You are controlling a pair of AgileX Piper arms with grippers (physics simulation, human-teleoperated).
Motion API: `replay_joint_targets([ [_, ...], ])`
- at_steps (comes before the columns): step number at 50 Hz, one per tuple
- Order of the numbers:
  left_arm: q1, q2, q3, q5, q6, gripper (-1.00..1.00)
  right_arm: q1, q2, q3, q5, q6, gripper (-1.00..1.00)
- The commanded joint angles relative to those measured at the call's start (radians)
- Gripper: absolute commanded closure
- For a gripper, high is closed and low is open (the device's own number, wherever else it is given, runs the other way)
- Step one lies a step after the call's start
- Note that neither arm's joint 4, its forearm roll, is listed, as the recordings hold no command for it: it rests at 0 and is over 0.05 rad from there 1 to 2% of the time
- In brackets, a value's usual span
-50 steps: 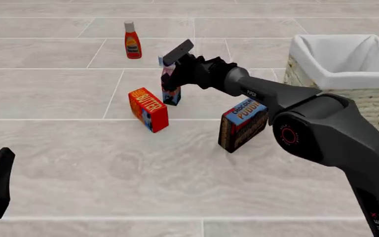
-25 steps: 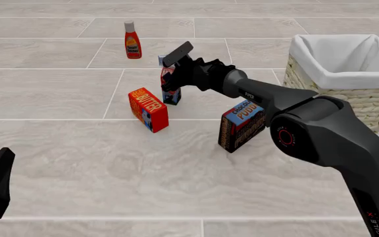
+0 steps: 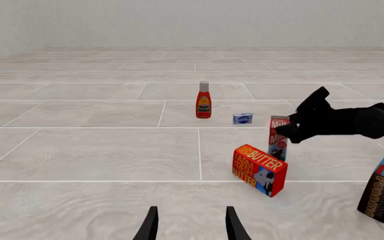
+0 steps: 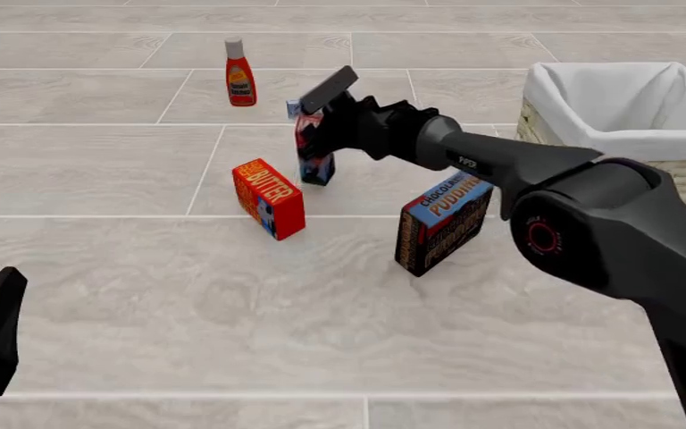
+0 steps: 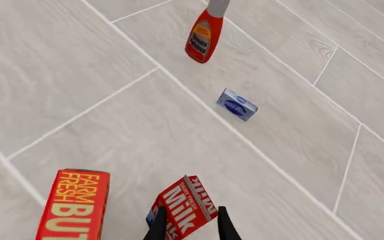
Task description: Pick the milk and place it in the basket.
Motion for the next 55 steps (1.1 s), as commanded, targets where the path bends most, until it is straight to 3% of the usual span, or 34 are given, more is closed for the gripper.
replay_joint_targets([
  [1,0.0,0.0,0.0,0.0,0.0,-1.0,-0.003,-0.095,0.044,-0.031,0.011,1.0],
  [33,0.0,0.0,0.0,0.0,0.0,-1.0,-0.039,-0.381,0.255,-0.049,-0.011,1.0],
  [55,0.0,0.0,0.0,0.0,0.0,-1.0,-0.09,-0.545,0.375,-0.05,0.017,1.0],
])
